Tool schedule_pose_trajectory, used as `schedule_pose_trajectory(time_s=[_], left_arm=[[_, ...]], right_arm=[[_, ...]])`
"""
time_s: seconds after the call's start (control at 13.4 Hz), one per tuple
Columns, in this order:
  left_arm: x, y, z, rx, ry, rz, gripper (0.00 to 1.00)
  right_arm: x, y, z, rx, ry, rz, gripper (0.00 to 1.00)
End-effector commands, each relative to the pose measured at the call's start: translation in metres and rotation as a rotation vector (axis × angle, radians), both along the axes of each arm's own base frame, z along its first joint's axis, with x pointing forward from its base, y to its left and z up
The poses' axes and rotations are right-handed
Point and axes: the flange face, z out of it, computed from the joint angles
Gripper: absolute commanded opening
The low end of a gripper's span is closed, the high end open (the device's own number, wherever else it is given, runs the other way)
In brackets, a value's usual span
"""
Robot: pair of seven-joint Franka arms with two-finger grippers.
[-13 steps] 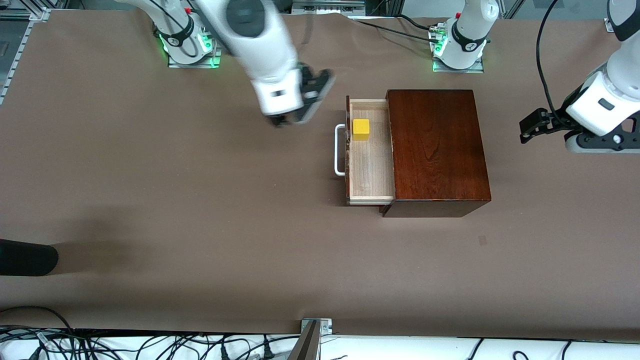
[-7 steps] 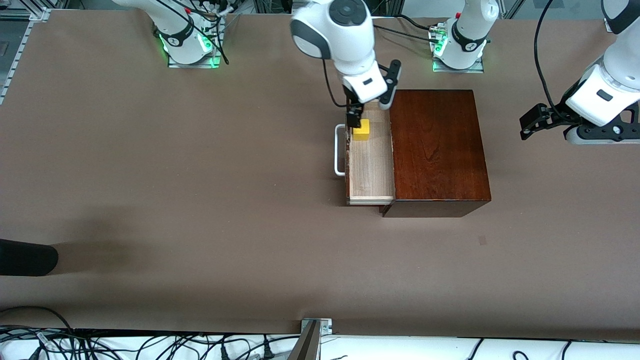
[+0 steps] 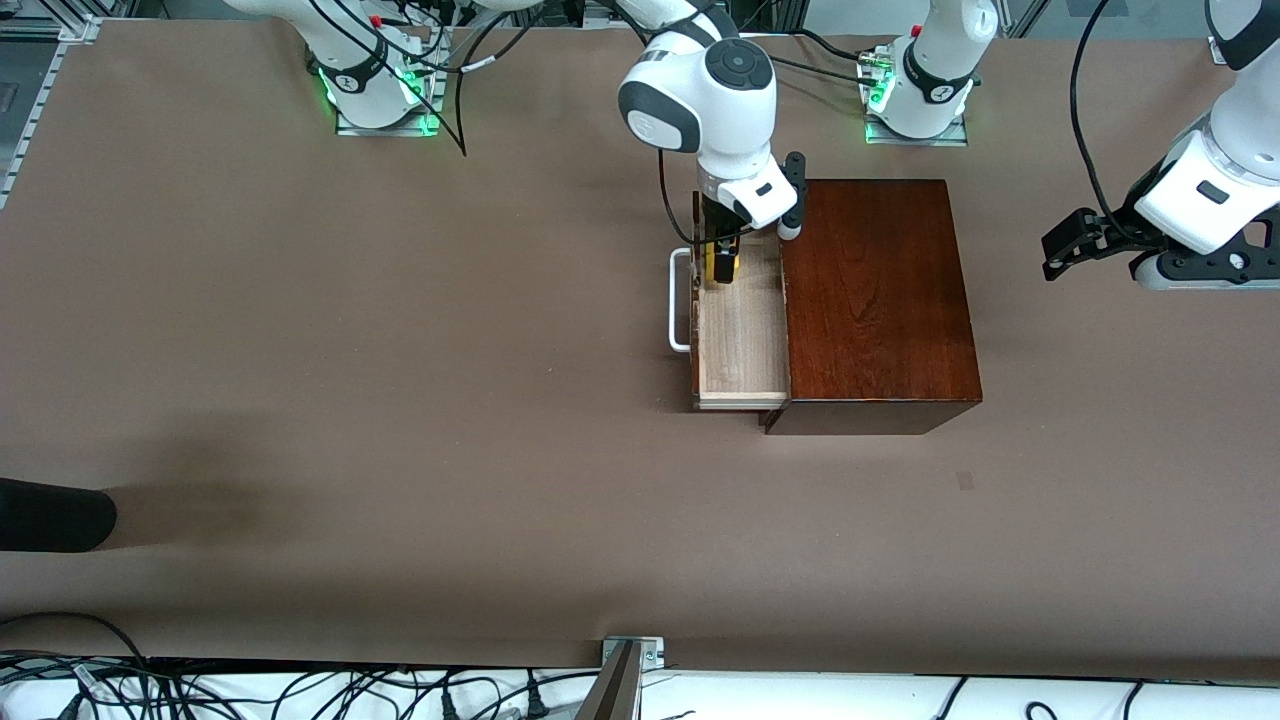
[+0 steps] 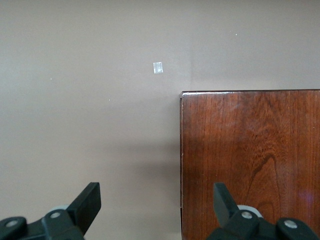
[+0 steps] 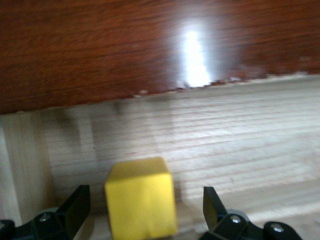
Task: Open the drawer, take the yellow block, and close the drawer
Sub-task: 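Lower the right gripper into the drawer and grasp the yellow block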
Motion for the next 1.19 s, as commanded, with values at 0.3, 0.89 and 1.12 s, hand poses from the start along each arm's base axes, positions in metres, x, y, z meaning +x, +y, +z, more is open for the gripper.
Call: schedule_pose_trajectory(time_s=[0.3,0.89,1.12], left_arm=[[-0.003,0.001,0.002,-0.023,0.02,-0.002,1.0],[-0.003,0.001,0.002,-0.023,0.021,-0.001,1.0],[-0.003,0.001,0.002,-0.023,0.021,-0.001,1.0]], right_arm=[[-0.004,0.005,-0.013,-0.052,-0.021,0.044,0.61],[0.026,-0.009,0.093,-0.081,0.026,0.046,0.0],[0.075,-0.069,0.178,-0.024,0.001,-0.068,0.0]])
